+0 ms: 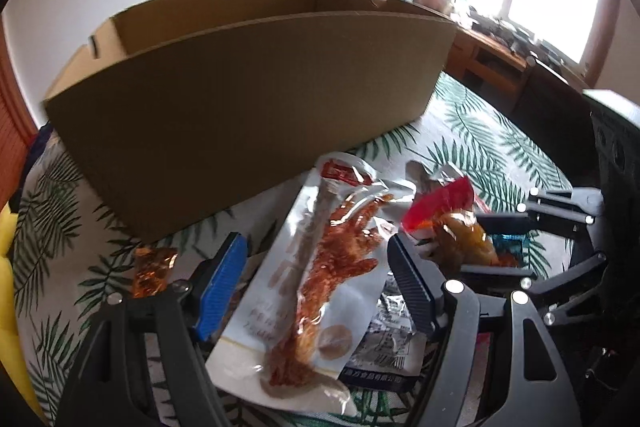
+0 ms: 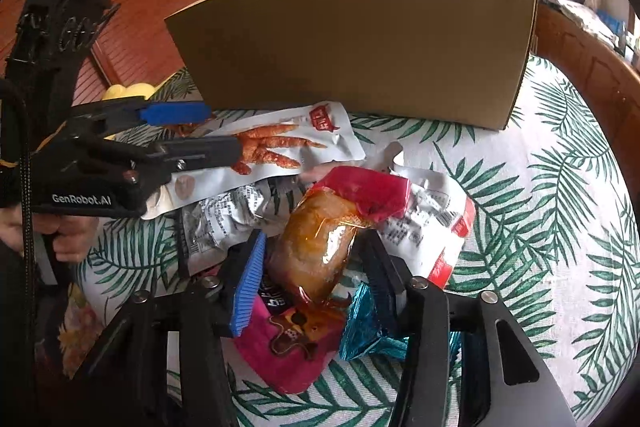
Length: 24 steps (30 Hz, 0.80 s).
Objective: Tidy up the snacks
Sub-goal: 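Grasp the pink-wrapped bread with the right tool while the left tool grasps the white chicken-feet pouch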
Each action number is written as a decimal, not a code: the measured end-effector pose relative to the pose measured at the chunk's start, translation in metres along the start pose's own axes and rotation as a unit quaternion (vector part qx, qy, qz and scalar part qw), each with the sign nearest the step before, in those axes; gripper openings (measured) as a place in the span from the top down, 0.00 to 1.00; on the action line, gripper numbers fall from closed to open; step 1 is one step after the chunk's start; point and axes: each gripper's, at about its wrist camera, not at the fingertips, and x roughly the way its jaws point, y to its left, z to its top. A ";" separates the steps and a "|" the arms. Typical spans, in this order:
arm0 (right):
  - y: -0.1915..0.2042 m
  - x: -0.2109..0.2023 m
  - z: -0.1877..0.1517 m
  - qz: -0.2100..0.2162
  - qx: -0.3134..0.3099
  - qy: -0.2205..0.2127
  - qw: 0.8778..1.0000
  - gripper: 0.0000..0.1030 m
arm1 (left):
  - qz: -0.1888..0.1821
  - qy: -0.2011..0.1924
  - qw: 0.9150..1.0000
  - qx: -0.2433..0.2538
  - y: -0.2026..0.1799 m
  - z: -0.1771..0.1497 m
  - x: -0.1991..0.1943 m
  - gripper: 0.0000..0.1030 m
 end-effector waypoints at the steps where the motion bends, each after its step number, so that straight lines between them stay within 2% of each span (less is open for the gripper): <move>1: -0.002 -0.001 -0.001 -0.003 -0.001 -0.002 1.000 0.53 | 0.001 0.006 1.000 0.006 -0.002 0.001 0.003 0.29; 4: -0.007 -0.002 -0.002 0.007 0.007 -0.005 1.000 0.53 | 0.006 0.023 1.000 0.016 -0.005 0.003 0.013 0.28; 9: -0.011 0.000 -0.007 0.016 0.010 -0.005 1.000 0.52 | -0.017 0.041 0.999 0.015 -0.005 0.009 0.023 0.24; 19: -0.013 -0.004 -0.010 0.022 0.007 -0.014 1.000 0.52 | -0.005 0.069 0.997 0.025 -0.015 0.014 0.041 0.21; 24: -0.015 -0.005 -0.012 0.024 0.006 -0.016 1.000 0.52 | -0.010 0.072 0.997 0.020 -0.013 0.015 0.039 0.23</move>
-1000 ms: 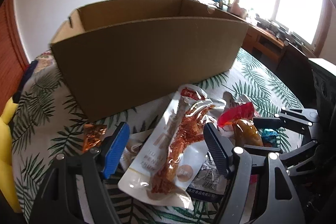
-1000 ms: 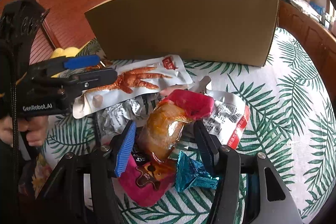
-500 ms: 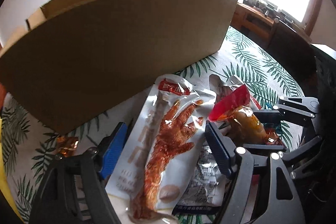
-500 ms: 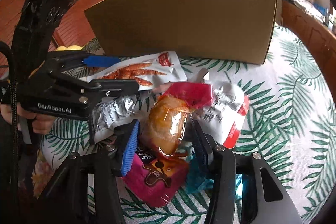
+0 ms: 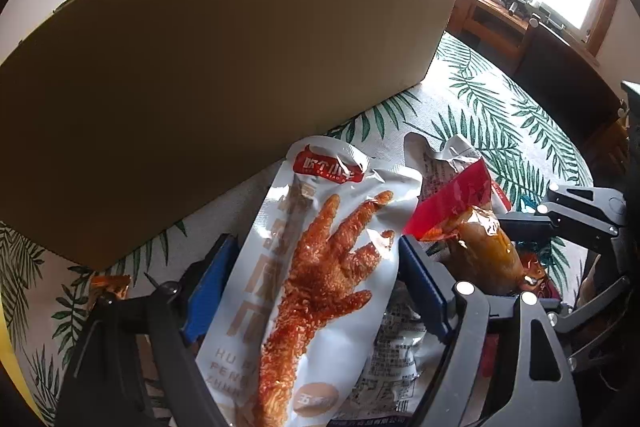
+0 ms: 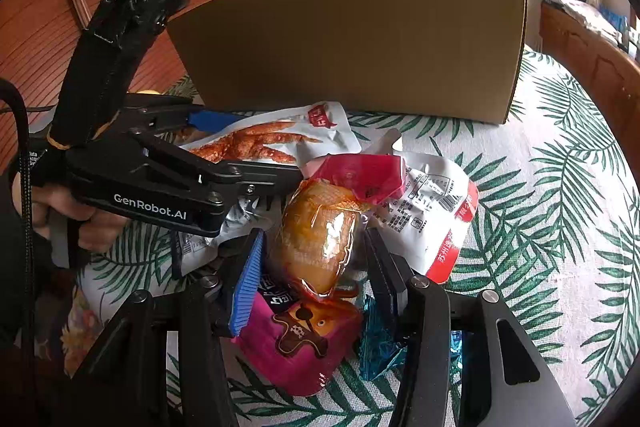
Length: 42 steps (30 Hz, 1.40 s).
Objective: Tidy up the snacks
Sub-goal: 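Grasp the pink-wrapped bread with the right tool while the left tool grasps the white chicken-feet pouch, then lift both snacks over the box and open both tools to drop them inside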
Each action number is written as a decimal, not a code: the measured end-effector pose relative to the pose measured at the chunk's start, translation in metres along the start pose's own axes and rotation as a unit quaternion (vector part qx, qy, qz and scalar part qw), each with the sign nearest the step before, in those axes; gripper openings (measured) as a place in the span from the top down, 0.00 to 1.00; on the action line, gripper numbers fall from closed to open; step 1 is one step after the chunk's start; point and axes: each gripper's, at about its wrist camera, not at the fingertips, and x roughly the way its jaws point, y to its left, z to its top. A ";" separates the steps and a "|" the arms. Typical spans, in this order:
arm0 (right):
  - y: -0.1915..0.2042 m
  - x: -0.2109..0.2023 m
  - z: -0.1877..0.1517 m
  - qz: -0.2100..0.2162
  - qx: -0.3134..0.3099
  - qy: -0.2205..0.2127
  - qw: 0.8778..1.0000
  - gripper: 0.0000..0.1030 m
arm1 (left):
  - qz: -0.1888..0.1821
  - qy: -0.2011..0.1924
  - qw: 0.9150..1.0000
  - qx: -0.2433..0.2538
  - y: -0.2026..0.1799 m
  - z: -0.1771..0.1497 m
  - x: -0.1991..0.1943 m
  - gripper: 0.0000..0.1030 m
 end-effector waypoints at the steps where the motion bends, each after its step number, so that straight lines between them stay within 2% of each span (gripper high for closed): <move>1: 0.000 0.000 0.000 0.000 0.000 0.000 1.000 0.52 | -0.002 -0.001 1.000 -0.001 0.001 0.000 -0.001 0.24; 4: 0.001 0.000 0.000 0.000 0.000 -0.001 1.000 0.51 | -0.009 -0.004 1.000 0.001 0.001 0.000 -0.006 0.35; 11: 0.001 -0.001 0.000 0.000 -0.001 0.000 1.000 0.52 | -0.007 -0.015 1.000 -0.012 0.004 -0.005 -0.014 0.41; 25: 0.006 0.000 -0.001 -0.005 -0.004 -0.006 1.000 0.55 | -0.004 -0.071 0.997 -0.028 0.004 -0.011 -0.046 0.41; 42: 0.013 -0.016 0.001 -0.013 -0.015 -0.030 0.999 0.55 | -0.012 -0.110 0.993 -0.036 -0.004 -0.015 -0.073 0.41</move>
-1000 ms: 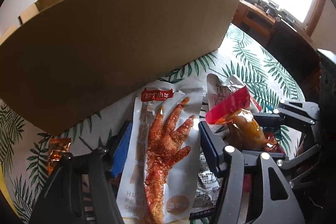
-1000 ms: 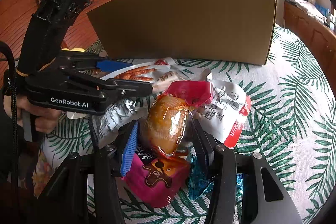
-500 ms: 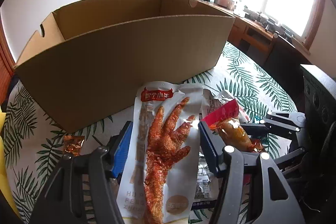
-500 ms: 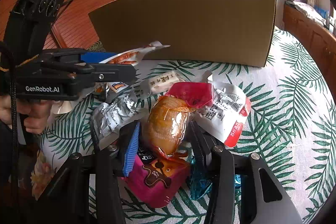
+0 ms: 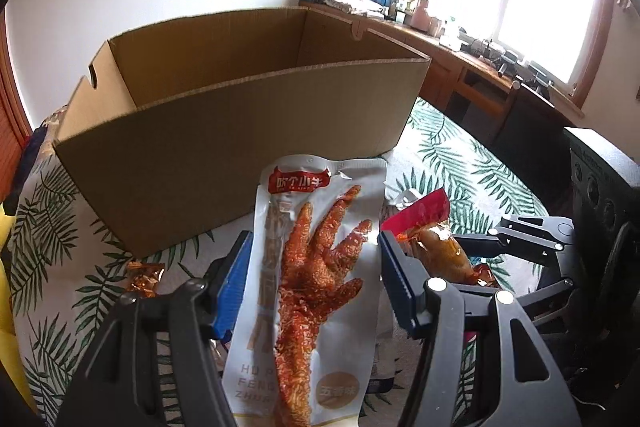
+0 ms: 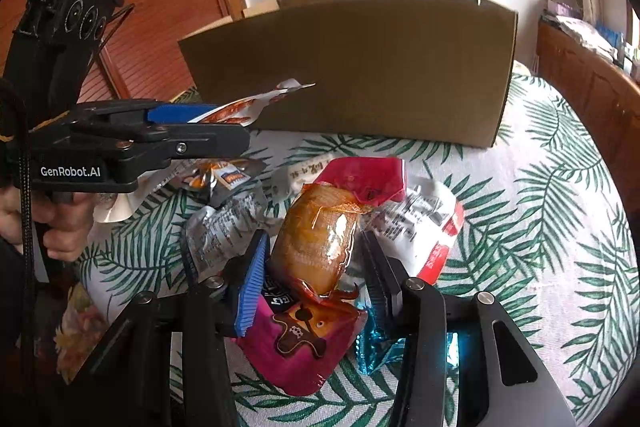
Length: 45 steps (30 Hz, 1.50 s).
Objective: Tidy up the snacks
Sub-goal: 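Lift both snacks over the box and open both tools to drop them inside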
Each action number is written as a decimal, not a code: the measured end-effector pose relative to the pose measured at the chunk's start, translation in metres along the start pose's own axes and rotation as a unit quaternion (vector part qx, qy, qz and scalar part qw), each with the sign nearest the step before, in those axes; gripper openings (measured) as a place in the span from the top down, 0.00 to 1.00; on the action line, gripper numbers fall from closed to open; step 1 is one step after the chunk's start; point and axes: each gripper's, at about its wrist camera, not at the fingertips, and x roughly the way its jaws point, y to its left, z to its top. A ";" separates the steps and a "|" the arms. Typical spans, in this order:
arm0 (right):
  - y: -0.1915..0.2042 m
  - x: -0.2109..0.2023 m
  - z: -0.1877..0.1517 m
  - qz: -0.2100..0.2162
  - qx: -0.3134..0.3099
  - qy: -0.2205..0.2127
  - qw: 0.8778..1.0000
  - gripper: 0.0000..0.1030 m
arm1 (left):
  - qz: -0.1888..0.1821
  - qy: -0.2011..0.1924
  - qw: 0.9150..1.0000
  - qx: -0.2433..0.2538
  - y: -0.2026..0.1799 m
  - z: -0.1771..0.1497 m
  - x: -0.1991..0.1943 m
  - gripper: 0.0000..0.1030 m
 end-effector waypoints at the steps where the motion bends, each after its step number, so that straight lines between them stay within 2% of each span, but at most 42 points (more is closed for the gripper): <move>1: 0.000 -0.003 0.001 0.000 0.000 -0.003 1.000 0.55 | -0.001 -0.005 1.000 0.000 -0.001 0.001 -0.003 0.41; 13: -0.004 -0.025 0.013 -0.013 -0.010 -0.035 0.999 0.55 | -0.006 -0.049 0.999 0.007 -0.009 0.016 -0.033 0.41; 25: -0.004 -0.051 0.048 -0.026 -0.038 -0.072 0.996 0.55 | 0.010 -0.093 0.996 0.013 -0.001 0.042 -0.057 0.41; 37: -0.003 -0.056 0.092 -0.031 -0.068 -0.102 0.992 0.55 | 0.034 -0.116 0.993 0.010 0.021 0.067 -0.060 0.41; 45: -0.001 -0.051 0.114 -0.032 -0.082 -0.114 0.990 0.55 | 0.047 -0.114 0.992 0.006 0.041 0.079 -0.050 0.41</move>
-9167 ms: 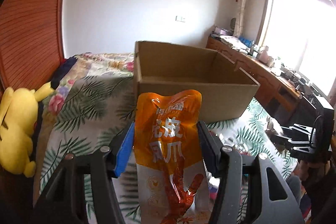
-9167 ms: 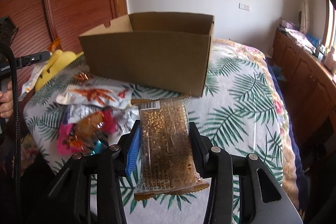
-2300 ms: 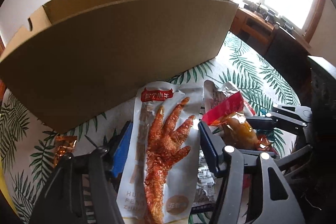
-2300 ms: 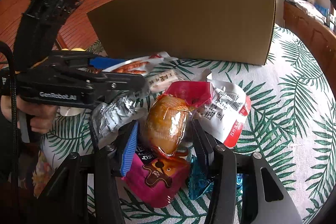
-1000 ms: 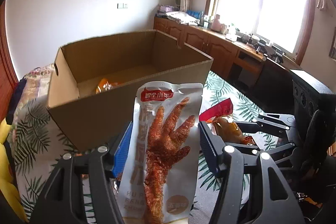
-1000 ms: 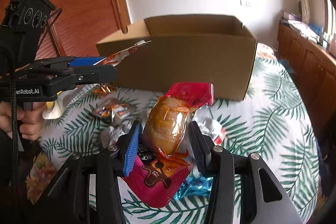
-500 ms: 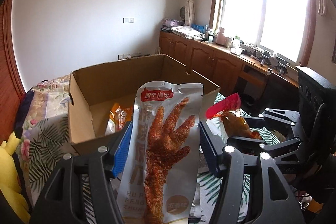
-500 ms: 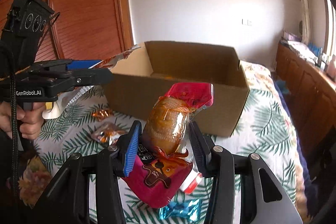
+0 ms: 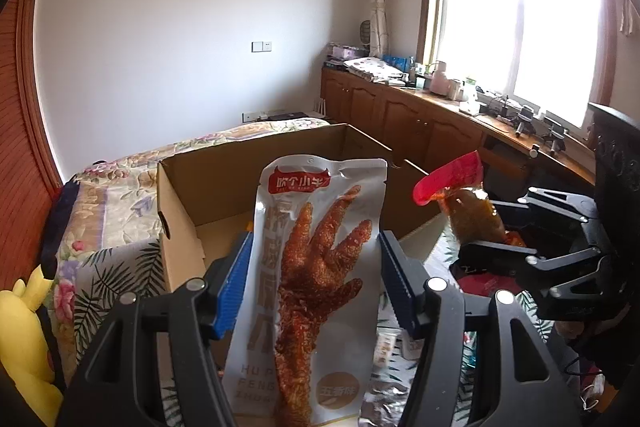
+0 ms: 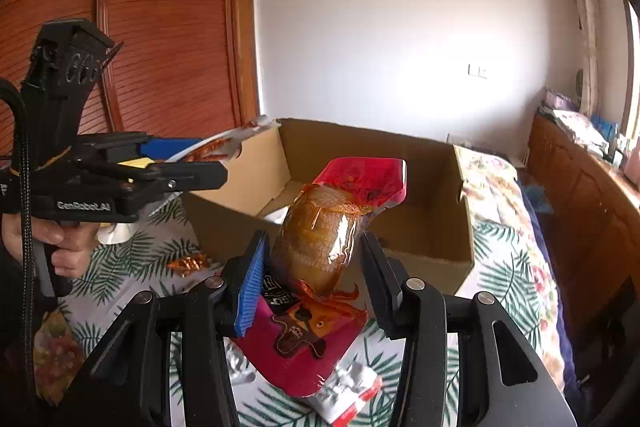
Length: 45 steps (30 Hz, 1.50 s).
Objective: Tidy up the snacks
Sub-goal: 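Lift both snacks over the box and open both tools to drop them inside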
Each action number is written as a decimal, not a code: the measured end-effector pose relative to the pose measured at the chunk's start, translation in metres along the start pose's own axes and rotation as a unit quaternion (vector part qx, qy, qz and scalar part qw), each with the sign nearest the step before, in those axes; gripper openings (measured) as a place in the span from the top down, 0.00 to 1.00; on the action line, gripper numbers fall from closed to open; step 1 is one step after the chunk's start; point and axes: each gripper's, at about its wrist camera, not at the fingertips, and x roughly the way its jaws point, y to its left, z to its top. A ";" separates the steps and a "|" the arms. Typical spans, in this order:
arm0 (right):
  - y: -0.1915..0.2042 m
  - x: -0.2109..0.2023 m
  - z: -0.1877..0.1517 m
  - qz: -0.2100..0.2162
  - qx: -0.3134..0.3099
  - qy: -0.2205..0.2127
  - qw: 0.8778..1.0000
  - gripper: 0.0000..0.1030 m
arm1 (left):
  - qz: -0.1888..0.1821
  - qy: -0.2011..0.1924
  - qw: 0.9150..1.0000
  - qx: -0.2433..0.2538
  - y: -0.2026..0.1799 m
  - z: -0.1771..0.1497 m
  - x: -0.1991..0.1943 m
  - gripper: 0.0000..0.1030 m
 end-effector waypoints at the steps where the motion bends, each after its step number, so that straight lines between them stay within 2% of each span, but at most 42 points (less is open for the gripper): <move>1: 0.000 0.003 0.003 0.000 -0.003 0.000 1.000 0.55 | 0.002 0.000 1.000 -0.001 0.002 0.001 0.002 0.41; 11: -0.006 0.031 0.025 0.011 -0.013 0.004 1.000 0.55 | 0.014 -0.004 1.000 -0.012 0.021 0.013 0.019 0.41; 25: -0.026 0.074 0.035 0.016 -0.010 0.012 1.000 0.55 | 0.021 0.009 0.999 -0.031 0.042 0.024 0.057 0.41; 34: -0.045 0.098 0.029 0.020 0.008 0.036 0.999 0.54 | 0.026 0.035 0.999 -0.028 0.039 0.031 0.082 0.40; 45: -0.050 0.114 0.020 0.016 0.014 0.061 0.998 0.52 | 0.050 0.043 0.997 -0.036 0.035 0.031 0.094 0.35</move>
